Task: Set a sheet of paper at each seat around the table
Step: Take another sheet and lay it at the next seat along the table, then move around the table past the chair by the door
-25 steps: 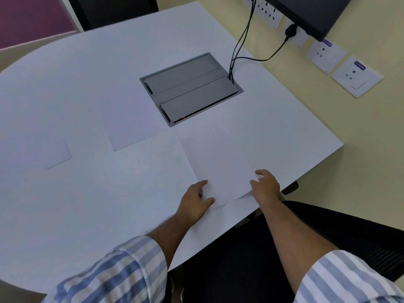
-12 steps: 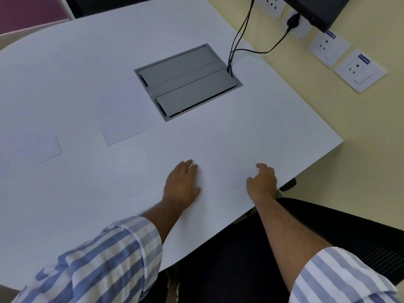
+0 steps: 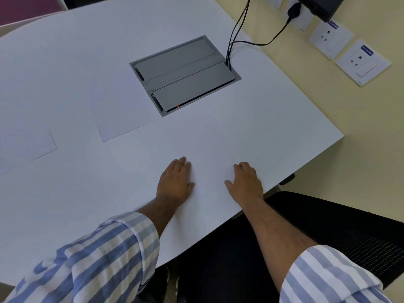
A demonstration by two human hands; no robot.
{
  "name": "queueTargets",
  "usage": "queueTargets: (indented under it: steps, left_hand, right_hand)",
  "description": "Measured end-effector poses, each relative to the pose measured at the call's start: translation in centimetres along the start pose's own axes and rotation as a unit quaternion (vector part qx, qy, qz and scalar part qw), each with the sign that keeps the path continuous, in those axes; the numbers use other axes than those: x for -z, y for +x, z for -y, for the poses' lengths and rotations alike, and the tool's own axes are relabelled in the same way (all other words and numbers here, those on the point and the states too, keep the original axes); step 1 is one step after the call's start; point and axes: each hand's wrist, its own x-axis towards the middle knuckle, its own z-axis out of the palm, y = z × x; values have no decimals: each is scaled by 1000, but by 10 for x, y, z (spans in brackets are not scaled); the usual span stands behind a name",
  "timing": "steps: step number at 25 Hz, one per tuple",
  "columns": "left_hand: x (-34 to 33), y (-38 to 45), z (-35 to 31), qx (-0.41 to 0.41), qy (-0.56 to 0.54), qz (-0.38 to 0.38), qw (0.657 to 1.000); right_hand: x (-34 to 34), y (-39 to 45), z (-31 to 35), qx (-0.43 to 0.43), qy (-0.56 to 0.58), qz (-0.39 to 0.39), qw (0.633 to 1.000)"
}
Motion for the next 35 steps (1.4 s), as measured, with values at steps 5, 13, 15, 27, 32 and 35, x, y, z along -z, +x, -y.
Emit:
queueTargets:
  steps: [5, 13, 15, 27, 32, 35]
  left_hand:
    - [-6, -3, -8, -1, -4, 0, 1000]
    - [-7, -2, -7, 10, -27, -1, 1000]
    - [-7, -1, -6, 6, -29, 8, 1000]
    - [42, -48, 16, 57, -58, -58, 995]
    - [85, -84, 29, 99, -95, -132, 982]
    - [101, -111, 52, 131, -114, -165, 971]
  right_hand:
    - [-1, 0, -3, -30, 17, -8, 999]
    - [-1, 1, -2, -39, 16, -10, 999]
    - [1, 3, -2, -39, 16, -8, 999]
    - [48, -7, 36, 0, 96, -60, 994]
    - [71, -18, 91, 67, 112, -79, 988]
    - [78, -29, 126, 98, 116, -72, 986]
